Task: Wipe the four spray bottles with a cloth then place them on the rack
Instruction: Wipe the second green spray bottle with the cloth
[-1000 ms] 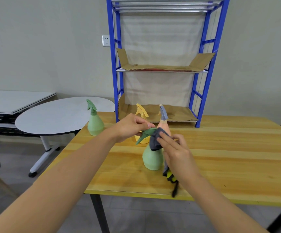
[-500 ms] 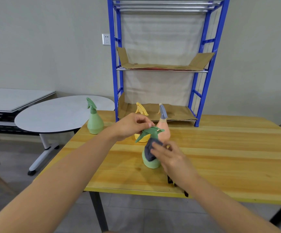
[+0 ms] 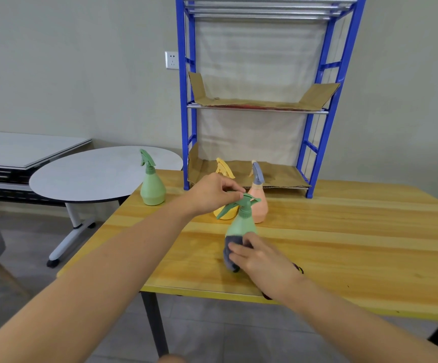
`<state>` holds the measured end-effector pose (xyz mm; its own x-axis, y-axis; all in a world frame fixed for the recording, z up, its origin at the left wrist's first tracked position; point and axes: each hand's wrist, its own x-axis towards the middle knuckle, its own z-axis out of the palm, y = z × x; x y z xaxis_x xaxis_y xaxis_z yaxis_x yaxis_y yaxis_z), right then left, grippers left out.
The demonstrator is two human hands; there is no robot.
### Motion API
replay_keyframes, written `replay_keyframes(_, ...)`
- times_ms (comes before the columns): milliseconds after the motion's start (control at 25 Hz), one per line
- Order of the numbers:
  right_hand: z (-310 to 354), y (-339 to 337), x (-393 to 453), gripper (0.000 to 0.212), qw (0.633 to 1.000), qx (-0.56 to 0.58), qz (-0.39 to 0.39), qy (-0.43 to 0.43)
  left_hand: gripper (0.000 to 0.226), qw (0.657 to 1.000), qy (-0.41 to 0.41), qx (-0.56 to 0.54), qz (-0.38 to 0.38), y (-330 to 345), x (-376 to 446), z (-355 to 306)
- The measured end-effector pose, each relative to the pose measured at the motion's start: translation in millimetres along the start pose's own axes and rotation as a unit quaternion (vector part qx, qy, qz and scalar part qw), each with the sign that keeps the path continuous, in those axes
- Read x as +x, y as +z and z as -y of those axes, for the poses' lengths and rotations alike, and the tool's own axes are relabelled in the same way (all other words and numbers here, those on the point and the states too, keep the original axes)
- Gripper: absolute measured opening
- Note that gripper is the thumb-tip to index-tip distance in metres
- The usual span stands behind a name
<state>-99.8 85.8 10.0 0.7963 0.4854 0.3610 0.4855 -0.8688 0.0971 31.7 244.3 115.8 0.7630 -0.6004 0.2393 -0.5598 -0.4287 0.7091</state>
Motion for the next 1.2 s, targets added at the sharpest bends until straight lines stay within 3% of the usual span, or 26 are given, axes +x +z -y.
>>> replay_keyframes(120, -5, -19, 22, 0.022, 0.992, -0.088, -0.079, 0.032, 0.018, 1.000, 0.004, -0.003, -0.005, 1, 1, 1)
replay_keyframes(200, 0, -13, 26, 0.017, 0.989, -0.141, -0.043, 0.033, 0.016, 1.000, 0.006, -0.005, -0.010, 2, 1, 0)
replay_keyframes(320, 22, 19, 12, 0.010, 0.991, -0.111, 0.054, 0.048, 0.017, 1.000, 0.012, 0.000, -0.011, 3, 1, 0)
replay_keyframes(440, 11, 7, 28, 0.012, 0.989, -0.139, 0.027, 0.034, 0.017, 1.000, 0.018, 0.003, -0.021, 5, 0, -1)
replay_keyframes(520, 8, -3, 41, 0.014, 0.982, -0.170, -0.033, 0.072, 0.016, 0.999, 0.019, 0.004, -0.030, 7, 2, 1)
replay_keyframes(640, 33, 12, 34, 0.016, 0.978, -0.190, 0.024, 0.076, 0.016, 0.999, 0.017, 0.007, -0.028, 6, 2, 2)
replay_keyframes(760, 40, 15, 29, 0.012, 0.979, -0.189, 0.075, 0.025, 0.017, 0.999, 0.022, 0.005, -0.023, 5, -1, 3)
replay_keyframes(880, 14, -6, 48, 0.015, 0.982, -0.175, -0.035, 0.055, 0.016, 0.999, 0.031, 0.002, -0.029, 5, -1, 4)
replay_keyframes(1040, 11, 25, 26, 0.015, 0.980, -0.196, 0.029, -0.011, 0.016, 0.999, 0.027, -0.004, -0.018, 4, -2, 3)
replay_keyframes(1120, 11, 24, 6, 0.014, 0.991, -0.118, 0.046, -0.031, 0.019, 1.000, 0.023, 0.004, -0.003, 2, -2, 2)
replay_keyframes(1200, -3, 0, 6, 0.026, 0.994, -0.104, -0.009, -0.023, 0.022, 0.999, 0.025, 0.027, 0.016, -2, 3, 0)
